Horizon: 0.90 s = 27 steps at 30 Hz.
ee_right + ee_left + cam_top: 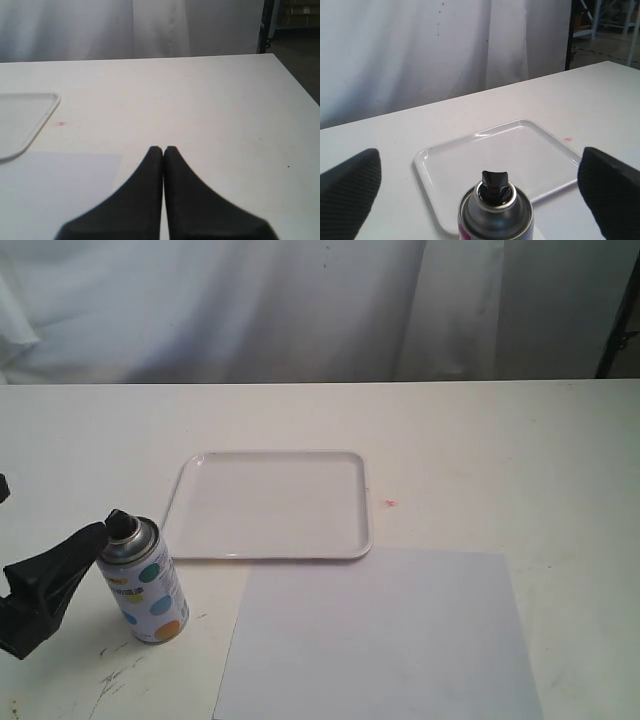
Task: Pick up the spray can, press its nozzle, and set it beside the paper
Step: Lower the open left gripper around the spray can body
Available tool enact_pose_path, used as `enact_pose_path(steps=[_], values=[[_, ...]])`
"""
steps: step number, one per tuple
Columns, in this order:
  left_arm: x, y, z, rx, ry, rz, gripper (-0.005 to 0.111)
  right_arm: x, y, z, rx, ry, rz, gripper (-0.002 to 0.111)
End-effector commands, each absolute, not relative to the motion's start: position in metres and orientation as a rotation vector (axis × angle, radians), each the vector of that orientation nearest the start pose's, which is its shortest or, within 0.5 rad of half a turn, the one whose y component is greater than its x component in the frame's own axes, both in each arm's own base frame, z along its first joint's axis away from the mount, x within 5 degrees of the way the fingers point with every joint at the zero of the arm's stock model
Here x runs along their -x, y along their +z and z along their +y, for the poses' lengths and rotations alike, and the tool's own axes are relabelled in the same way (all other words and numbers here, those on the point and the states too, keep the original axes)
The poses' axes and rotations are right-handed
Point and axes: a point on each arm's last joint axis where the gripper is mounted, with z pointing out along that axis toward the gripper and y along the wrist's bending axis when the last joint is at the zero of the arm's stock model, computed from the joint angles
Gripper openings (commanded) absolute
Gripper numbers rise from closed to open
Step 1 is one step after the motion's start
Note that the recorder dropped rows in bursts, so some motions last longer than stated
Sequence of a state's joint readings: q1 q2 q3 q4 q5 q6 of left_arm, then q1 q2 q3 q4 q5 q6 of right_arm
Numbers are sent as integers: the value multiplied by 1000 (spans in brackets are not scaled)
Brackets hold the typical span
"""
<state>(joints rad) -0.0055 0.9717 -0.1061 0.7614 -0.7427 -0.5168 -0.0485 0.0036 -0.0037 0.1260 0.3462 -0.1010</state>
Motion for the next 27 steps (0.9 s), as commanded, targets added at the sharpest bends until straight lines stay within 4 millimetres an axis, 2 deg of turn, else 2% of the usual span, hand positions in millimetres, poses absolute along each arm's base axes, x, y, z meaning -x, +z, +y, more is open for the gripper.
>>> enact_pose_path(steps=[1,10,14,19,27], values=[[-146,204,-43,-438,-347,1688,104,-54,182,1,-36,15,1827,0],[-147,202,-43,-446,-348,1698,104,-54,182,1,-36,15,1827,0],[-153,193,-44,-444,-373,1745,104,-54,182,1,-36,15,1827,0],[-161,183,-50,-492,-433,1725,104,-54,182,1,-36,15,1827,0],[-172,169,-46,-456,-405,1761,104,-54,182,1,-36,15,1827,0]])
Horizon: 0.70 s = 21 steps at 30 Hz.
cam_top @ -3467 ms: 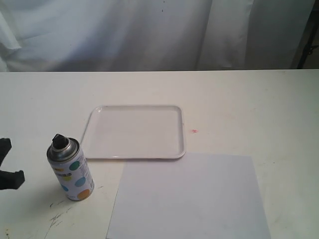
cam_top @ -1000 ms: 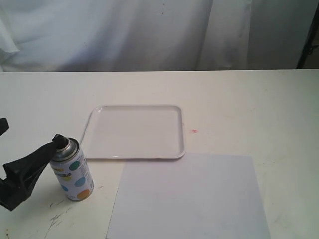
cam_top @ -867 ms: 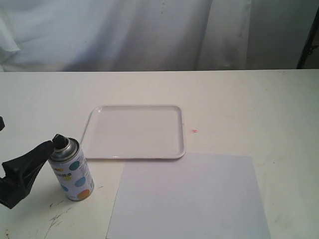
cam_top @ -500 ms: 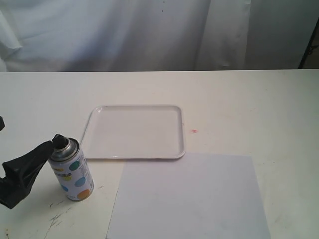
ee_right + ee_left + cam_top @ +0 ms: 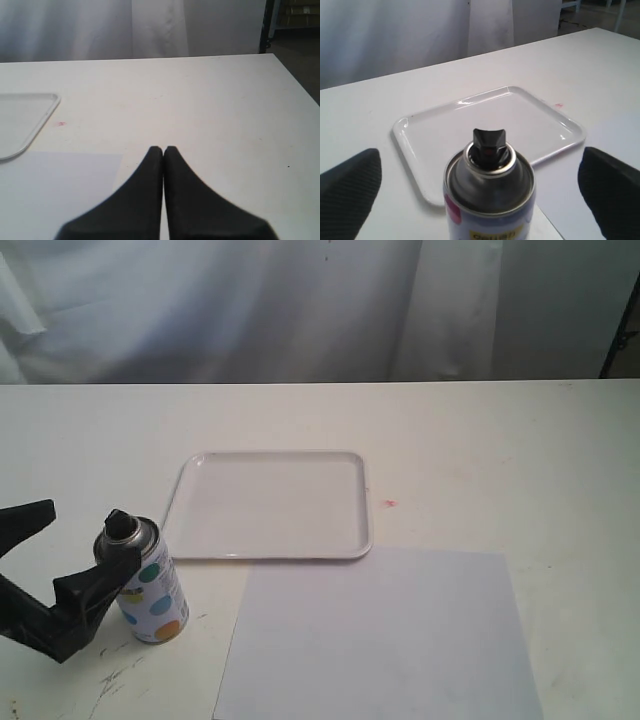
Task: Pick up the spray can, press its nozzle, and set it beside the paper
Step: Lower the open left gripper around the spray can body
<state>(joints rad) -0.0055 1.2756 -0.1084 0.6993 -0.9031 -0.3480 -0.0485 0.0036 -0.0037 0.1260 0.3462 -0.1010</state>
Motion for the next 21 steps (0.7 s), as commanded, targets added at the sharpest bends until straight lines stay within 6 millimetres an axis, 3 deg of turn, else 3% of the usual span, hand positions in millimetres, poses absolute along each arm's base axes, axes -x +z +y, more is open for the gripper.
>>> enact_pose_path(steps=[1,21], values=[[-173,168,-47,-459,-404,1750,104,-54,182,1,-36,15,1827,0],[-184,131,-49,-453,-471,1832,104,-54,182,1,-36,15,1827,0]])
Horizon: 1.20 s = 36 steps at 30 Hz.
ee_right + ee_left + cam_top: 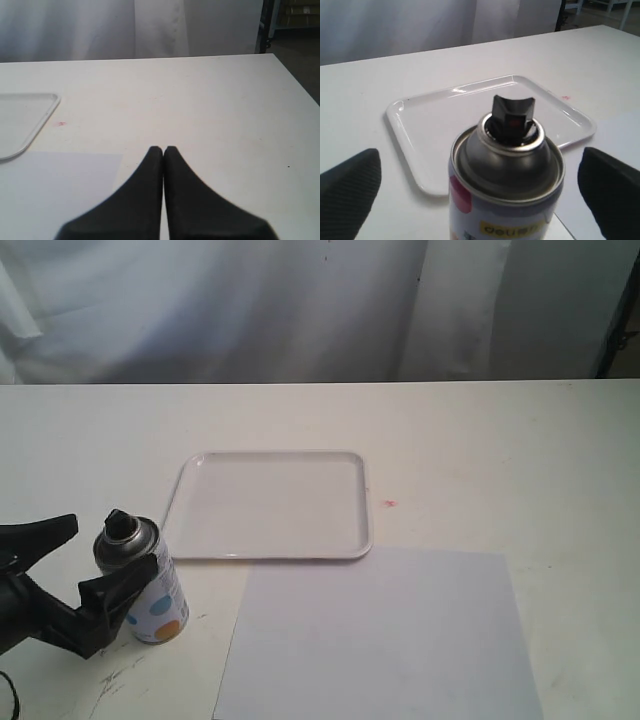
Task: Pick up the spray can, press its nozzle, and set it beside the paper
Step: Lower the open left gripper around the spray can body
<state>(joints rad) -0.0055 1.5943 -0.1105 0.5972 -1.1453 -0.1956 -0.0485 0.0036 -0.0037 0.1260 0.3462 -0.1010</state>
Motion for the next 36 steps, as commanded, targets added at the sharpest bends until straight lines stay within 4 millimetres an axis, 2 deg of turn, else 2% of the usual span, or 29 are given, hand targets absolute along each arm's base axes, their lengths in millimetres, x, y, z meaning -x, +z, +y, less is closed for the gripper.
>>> enact_pose_path(steps=[1,21,28,36], values=[[-184,129,-50,-459,-479,1839,104,-54,182,1,-36,15,1827,0],[-184,98,-51,-506,-499,1941,104,-54,182,1,-36,15,1827,0],[-205,100,-56,-545,-556,1887,104,-54,182,1,-36,15,1827,0],[-212,102,-57,-562,-549,1858,104,-54,182,1,-36,15,1827,0]])
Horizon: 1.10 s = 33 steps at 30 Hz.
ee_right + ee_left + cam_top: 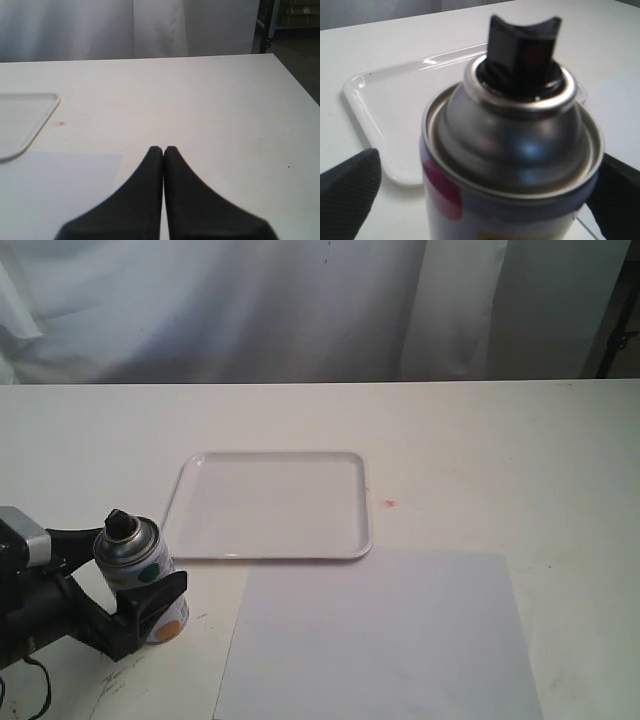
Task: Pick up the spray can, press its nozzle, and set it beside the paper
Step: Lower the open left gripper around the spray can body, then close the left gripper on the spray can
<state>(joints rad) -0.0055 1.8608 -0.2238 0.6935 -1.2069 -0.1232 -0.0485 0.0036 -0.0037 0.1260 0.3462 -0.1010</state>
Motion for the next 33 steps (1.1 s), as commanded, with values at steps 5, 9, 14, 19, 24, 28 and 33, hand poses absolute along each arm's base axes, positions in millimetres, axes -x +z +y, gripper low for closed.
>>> enact_pose_path(steps=[5,9,14,19,24,28,33], values=[[-214,103,-58,-574,-550,1847,104,-54,182,1,-36,15,1827,0],[-214,103,-58,-580,-556,1845,104,-54,182,1,-36,15,1827,0],[-214,103,-58,-580,-556,1845,104,-54,182,1,-36,15,1827,0],[-220,106,-60,-580,-584,1829,104,-54,182,1,-36,15,1827,0],[-224,107,-60,-572,-590,1819,104,-54,182,1,-36,15,1827,0],[-225,108,-60,-575,-595,1816,104,-54,182,1,-36,15,1827,0],[-223,108,-62,-594,-607,1813,104,-54,182,1,-36,15,1827,0]])
